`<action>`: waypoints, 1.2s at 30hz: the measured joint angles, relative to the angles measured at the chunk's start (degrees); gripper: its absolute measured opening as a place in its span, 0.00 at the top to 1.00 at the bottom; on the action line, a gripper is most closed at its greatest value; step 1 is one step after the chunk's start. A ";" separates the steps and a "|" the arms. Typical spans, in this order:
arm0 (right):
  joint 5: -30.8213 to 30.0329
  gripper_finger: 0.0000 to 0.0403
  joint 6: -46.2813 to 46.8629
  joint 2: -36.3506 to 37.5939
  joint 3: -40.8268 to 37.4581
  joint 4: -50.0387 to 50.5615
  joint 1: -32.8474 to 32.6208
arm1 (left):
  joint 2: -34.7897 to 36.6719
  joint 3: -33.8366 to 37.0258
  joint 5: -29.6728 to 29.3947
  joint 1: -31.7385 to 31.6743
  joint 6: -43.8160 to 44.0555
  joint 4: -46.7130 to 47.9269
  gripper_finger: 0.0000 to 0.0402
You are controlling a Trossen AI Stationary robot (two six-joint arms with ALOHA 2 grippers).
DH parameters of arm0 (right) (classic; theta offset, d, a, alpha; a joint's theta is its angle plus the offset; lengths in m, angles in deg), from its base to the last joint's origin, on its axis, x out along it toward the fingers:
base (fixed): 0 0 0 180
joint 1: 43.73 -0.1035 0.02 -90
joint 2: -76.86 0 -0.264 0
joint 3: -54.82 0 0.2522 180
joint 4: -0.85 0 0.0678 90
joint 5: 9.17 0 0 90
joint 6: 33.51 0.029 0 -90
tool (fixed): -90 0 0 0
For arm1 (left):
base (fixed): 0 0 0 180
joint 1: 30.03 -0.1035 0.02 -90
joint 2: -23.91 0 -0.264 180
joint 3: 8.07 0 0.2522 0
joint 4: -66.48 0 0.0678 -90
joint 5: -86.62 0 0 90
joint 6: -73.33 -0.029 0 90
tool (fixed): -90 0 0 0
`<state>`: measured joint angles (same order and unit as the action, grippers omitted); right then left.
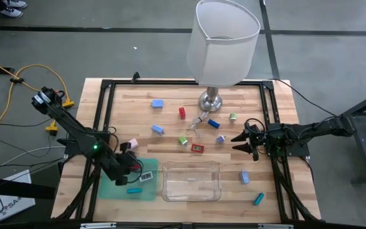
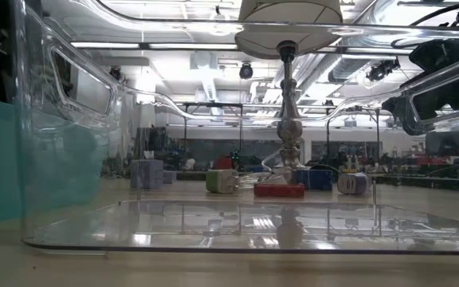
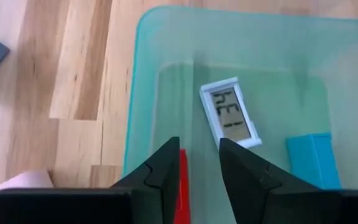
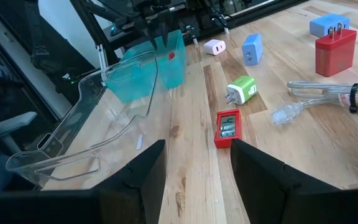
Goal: Pick & Place Office items
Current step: Put the red timer into the green bin
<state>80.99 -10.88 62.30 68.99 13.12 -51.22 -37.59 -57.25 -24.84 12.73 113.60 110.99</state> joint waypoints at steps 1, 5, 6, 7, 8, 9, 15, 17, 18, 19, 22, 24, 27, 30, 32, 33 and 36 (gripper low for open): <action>0.02 0.59 0.00 -0.01 0.00 0.00 0.00 | 0.18 0.00 -0.12 0.00 0.02 -0.17 0.73; 0.02 0.59 -0.01 -0.02 0.00 0.00 0.00 | 0.34 0.00 -1.49 0.00 -0.35 -2.56 0.73; 0.01 0.59 0.00 -0.01 0.00 0.00 0.00 | 0.34 0.00 -1.61 -0.01 -0.99 -3.20 0.73; 0.02 0.59 0.00 -0.01 0.00 0.00 0.00 | 0.34 0.00 -1.95 -0.01 -1.94 -3.82 0.73; 0.02 0.59 0.00 0.00 0.00 0.00 0.00 | 0.32 0.00 -2.59 0.00 -2.99 -4.27 0.73; 0.02 0.59 0.00 -0.01 0.00 0.00 0.00 | 0.32 0.00 -3.33 0.00 -3.84 -4.48 0.73; 0.01 0.59 -0.01 -0.01 0.00 0.01 0.00 | 0.32 0.00 -6.84 -1.68 -4.90 -5.16 0.73; 0.02 0.59 -0.01 0.00 0.00 0.00 0.00 | 0.30 0.00 -6.92 -3.49 -4.90 -6.69 0.73; 0.02 0.59 0.00 0.00 0.00 0.00 0.00 | 0.30 0.00 -6.80 -4.55 -4.90 -7.64 0.73; 0.00 0.59 0.00 0.00 0.00 0.00 0.00 | 0.31 0.00 -6.55 -5.75 -5.08 -8.71 0.73; 0.02 0.59 -0.02 0.00 0.00 0.00 0.00 | 0.86 -0.02 -5.00 -9.76 -7.91 -11.53 0.73; 0.02 0.59 0.00 -0.01 0.00 0.00 0.00 | 1.50 -0.02 -3.28 -12.58 -10.29 -12.38 0.73; 0.02 0.59 0.00 -0.01 0.00 0.00 0.00 | 2.45 -0.02 -1.30 -17.27 -13.68 -13.43 0.73; 0.02 0.59 0.00 -0.02 0.00 0.00 0.00 | 2.85 -0.02 0.71 -22.26 -16.46 -14.11 0.73; 0.02 0.59 -0.02 0.00 0.00 0.00 0.00 | 2.83 -0.02 2.53 -25.54 -19.16 -14.85 0.73; 0.02 0.59 0.00 0.00 0.00 0.00 0.00 | 2.84 -0.02 3.64 -27.11 -20.83 -15.39 0.73; 0.02 0.59 0.00 -0.01 0.00 0.00 0.00 | 2.83 -0.02 7.57 -31.87 -26.35 -18.43 0.73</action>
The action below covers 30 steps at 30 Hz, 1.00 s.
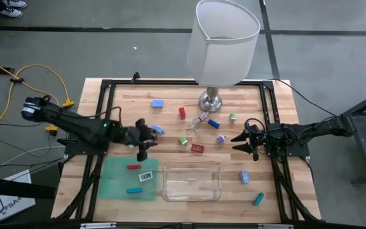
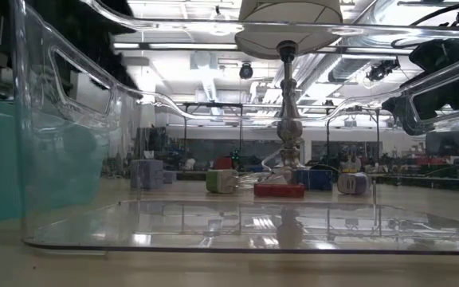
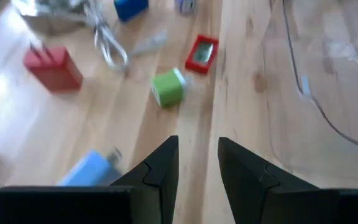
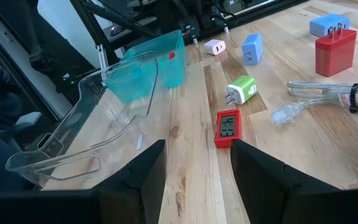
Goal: Pick & Place Office items
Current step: Put the red timer into the green bin
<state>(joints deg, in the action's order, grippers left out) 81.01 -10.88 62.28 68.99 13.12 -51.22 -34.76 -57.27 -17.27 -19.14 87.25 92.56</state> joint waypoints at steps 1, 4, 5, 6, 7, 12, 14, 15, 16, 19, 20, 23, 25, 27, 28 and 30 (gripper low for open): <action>-0.01 0.59 0.00 -0.01 0.00 0.00 0.00 | -0.31 0.00 1.45 -1.43 -1.53 -1.28 0.73; 0.00 0.59 0.00 0.01 0.00 0.00 0.00 | -1.69 -0.07 6.32 -5.65 -4.67 -4.76 0.73; 0.00 0.59 0.00 -0.01 0.00 0.00 0.00 | -2.51 -0.37 7.94 -6.95 -5.04 -5.55 0.73; 0.00 0.59 -0.02 -0.01 0.00 0.00 0.00 | -3.48 -0.94 9.32 -8.15 -5.13 -5.79 0.73; 0.00 0.59 0.00 0.01 0.00 0.00 0.00 | -4.64 -1.63 10.49 -9.46 -5.15 -5.76 0.73; 0.00 0.59 -0.01 0.00 0.00 0.00 0.00 | -12.48 -6.95 18.53 -15.33 -9.31 -5.89 0.73; 0.00 0.59 0.00 -0.01 0.00 0.00 0.00 | -16.42 -9.79 21.73 -17.02 -12.37 -6.37 0.73; 0.00 0.59 0.00 0.01 0.00 -0.01 0.00 | -18.46 -11.21 23.44 -17.76 -14.03 -6.37 0.73; 0.00 0.59 -0.01 0.00 0.00 0.00 0.00 | -20.44 -12.52 25.13 -18.49 -15.75 -6.28 0.73; 0.00 0.59 0.00 0.01 0.00 0.00 0.00 | -26.96 -16.64 29.93 -20.03 -19.93 -6.31 0.73; -0.02 0.59 0.00 -0.01 0.00 0.00 0.00 | -28.99 -17.81 31.40 -20.50 -21.00 -6.15 0.73; 0.00 0.59 0.00 0.01 0.00 0.00 0.00 | -34.12 -20.77 34.90 -21.57 -24.35 -6.59 0.73; 0.00 0.59 -0.01 -0.01 0.00 -0.02 0.00 | -36.51 -22.30 36.29 -22.07 -25.76 -6.86 0.73; -0.01 0.59 -0.01 0.00 0.00 -0.04 0.00 | -38.49 -23.66 37.19 -22.34 -27.00 -6.95 0.72; -0.01 0.59 0.00 -0.01 0.00 -0.04 0.00 | -39.16 -24.09 37.51 -22.40 -27.60 -6.95 0.71; -0.03 0.59 0.00 0.01 0.00 -0.04 0.00 | -40.19 -24.55 37.70 -22.22 -28.67 -7.84 0.69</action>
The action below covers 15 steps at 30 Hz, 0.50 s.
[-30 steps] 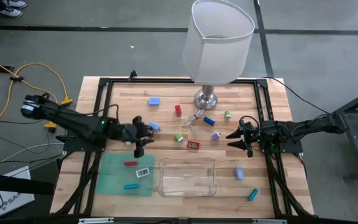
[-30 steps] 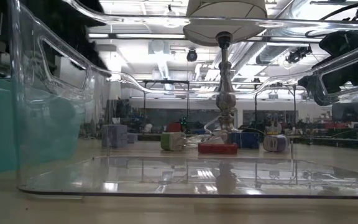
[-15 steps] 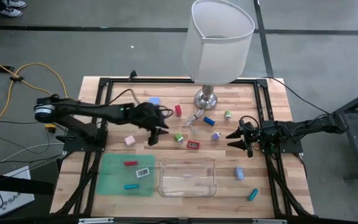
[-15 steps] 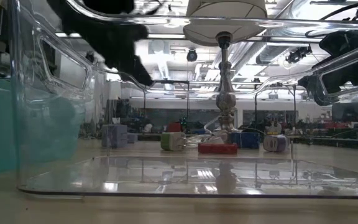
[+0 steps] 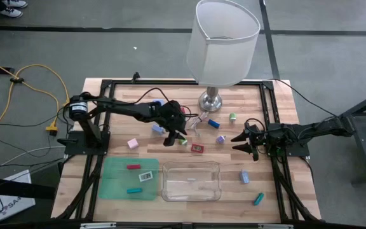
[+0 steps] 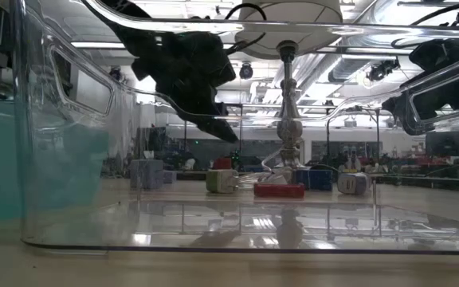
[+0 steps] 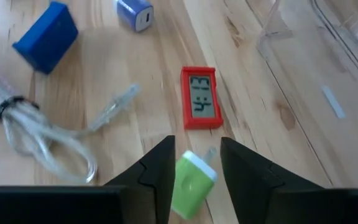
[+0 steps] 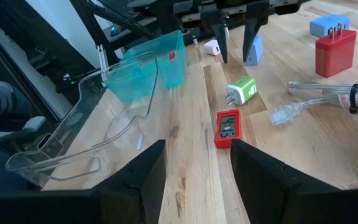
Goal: Pick & Place Office items
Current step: Put the red timer into the green bin
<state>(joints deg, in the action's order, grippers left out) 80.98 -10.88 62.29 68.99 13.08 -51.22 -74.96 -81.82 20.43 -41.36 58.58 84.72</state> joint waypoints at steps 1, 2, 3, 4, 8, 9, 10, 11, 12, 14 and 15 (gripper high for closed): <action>-0.05 0.59 0.00 -0.02 0.00 0.02 0.00 | -0.37 0.00 -0.01 0.22 -0.59 -0.91 0.67; 0.02 0.59 0.00 0.01 0.00 0.02 0.00 | -0.57 0.00 -0.16 0.37 -1.02 -1.38 0.66; -0.01 0.59 0.00 0.01 0.00 0.02 0.00 | -0.89 0.00 -0.27 0.40 -1.30 -1.77 0.64; 0.01 0.59 -0.02 -0.02 0.00 0.02 0.00 | -1.22 0.00 -0.60 0.53 -1.54 -2.70 0.62; 0.01 0.59 0.00 -0.02 0.00 -0.01 0.00 | -2.48 0.00 -2.45 1.00 -1.83 -4.64 0.54; 0.01 0.59 0.00 0.01 0.00 -0.03 0.00 | -2.80 0.00 -2.84 1.03 -1.83 -5.03 0.52; 0.01 0.59 -0.01 0.00 0.00 -0.02 0.00 | -3.04 0.00 -3.21 1.24 -1.83 -5.91 0.51; 0.01 0.59 0.00 -0.02 0.00 -0.01 0.00 | -3.19 0.00 -3.39 1.47 -1.75 -6.09 0.50; 0.01 0.59 0.00 0.01 0.00 -0.01 0.00 | -3.45 0.00 -3.75 1.75 -1.59 -6.55 0.49; 0.01 0.59 0.00 -0.02 0.00 -0.01 0.00 | -3.87 0.00 -5.36 2.60 -0.82 -7.31 0.47; 0.02 0.59 0.00 0.00 0.00 -0.01 0.00 | -4.05 0.00 -6.39 3.06 -0.42 -7.53 0.47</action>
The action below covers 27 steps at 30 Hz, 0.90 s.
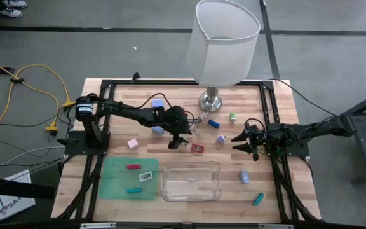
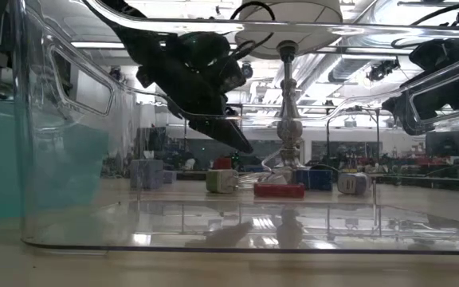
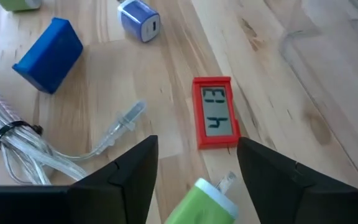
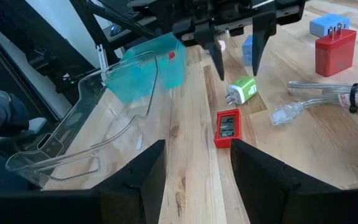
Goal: Pick & Place Office items
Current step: Put the red timer into the green bin
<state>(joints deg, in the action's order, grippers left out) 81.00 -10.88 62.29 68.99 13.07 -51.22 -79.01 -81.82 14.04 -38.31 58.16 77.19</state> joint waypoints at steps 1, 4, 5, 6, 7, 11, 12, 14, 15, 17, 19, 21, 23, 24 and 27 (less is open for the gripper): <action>-0.04 0.59 0.00 -0.01 0.00 0.02 0.00 | -0.06 0.00 -1.05 0.46 0.28 -0.33 0.46; -0.01 0.59 0.00 0.00 0.00 0.02 0.00 | -0.06 0.00 -4.05 2.16 0.45 -0.60 0.46; -0.01 0.59 0.00 -0.01 0.00 0.02 0.00 | -0.06 0.00 -5.18 2.80 0.47 -0.48 0.46; -0.01 0.59 0.00 0.01 0.00 0.02 0.00 | -0.06 0.00 -6.15 3.50 0.49 -0.44 0.46; -0.03 0.59 0.00 -0.01 0.00 0.02 0.00 | -0.06 0.00 -6.74 4.14 0.73 -0.45 0.46; -0.01 0.59 0.00 0.00 0.00 0.02 0.00 | -0.59 0.00 -7.14 5.99 3.49 -0.80 0.46; -0.01 0.59 0.00 0.00 0.00 0.02 0.00 | -0.93 0.00 -7.10 6.29 4.23 -0.97 0.46; -0.01 0.59 0.00 0.01 0.00 0.02 0.00 | -1.67 0.09 -6.92 6.47 5.14 -0.67 0.46; -0.01 0.59 0.00 0.01 0.00 0.04 0.00 | -2.15 0.05 -6.77 6.47 5.53 -1.76 0.46; -0.01 0.59 0.00 0.01 0.00 -0.04 0.00 | -2.73 0.02 -6.78 6.45 5.86 -1.76 0.46; -0.01 0.59 0.00 -0.01 0.00 -0.04 0.00 | -3.40 0.02 -6.81 6.43 5.98 -3.09 0.46; -0.06 0.59 0.00 0.01 0.00 -0.12 0.00 | -3.96 0.02 -6.83 6.45 6.07 -3.97 0.46; -0.03 0.59 0.00 0.00 0.00 -0.11 0.00 | -4.69 0.04 -6.77 6.45 6.22 -4.98 0.46; -0.07 0.59 0.00 0.01 0.00 -0.11 0.00 | -4.93 -0.02 -6.81 6.45 6.45 -5.35 0.46; -0.06 0.59 0.00 0.01 0.00 -0.13 0.00 | -5.79 0.01 -6.85 6.52 7.03 -6.28 0.46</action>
<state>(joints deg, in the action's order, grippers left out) 80.94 -10.88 62.30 68.99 12.95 -51.22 -84.79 -81.81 7.19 -31.78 65.19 70.91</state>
